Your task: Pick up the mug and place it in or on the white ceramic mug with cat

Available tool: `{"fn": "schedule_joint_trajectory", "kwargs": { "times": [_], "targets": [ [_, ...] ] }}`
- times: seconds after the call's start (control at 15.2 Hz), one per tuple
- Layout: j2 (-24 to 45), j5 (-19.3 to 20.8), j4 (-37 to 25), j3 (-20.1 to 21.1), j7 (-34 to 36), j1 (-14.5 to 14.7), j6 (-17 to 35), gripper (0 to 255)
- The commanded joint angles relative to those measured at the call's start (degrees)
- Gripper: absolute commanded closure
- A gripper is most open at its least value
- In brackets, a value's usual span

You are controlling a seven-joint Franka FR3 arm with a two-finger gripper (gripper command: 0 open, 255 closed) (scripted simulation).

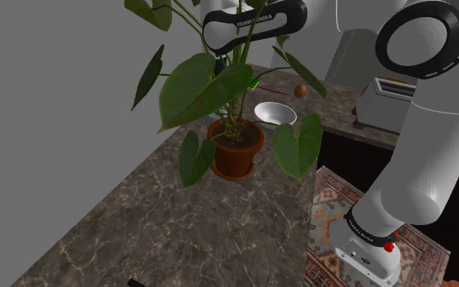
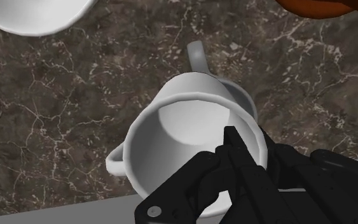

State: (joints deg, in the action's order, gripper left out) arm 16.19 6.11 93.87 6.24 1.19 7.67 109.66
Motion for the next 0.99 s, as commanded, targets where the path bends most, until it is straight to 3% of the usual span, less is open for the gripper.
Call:
{"fn": "schedule_joint_trajectory", "kwargs": {
  "times": [0.0,0.07,0.4,0.66,0.92],
  "targets": [
    [0.0,0.0,0.0,0.0,0.0,0.0,0.0,255],
    [0.0,0.0,0.1,0.0,0.0,0.0,0.0,0],
    [0.0,0.0,0.0,0.0,0.0,0.0,0.0,0],
    [-0.7,-0.2,-6.3,0.2,-0.2,0.3,-7.0,0],
    [-0.7,-0.2,-6.3,0.2,-0.2,0.3,-7.0,0]
  ]
}}
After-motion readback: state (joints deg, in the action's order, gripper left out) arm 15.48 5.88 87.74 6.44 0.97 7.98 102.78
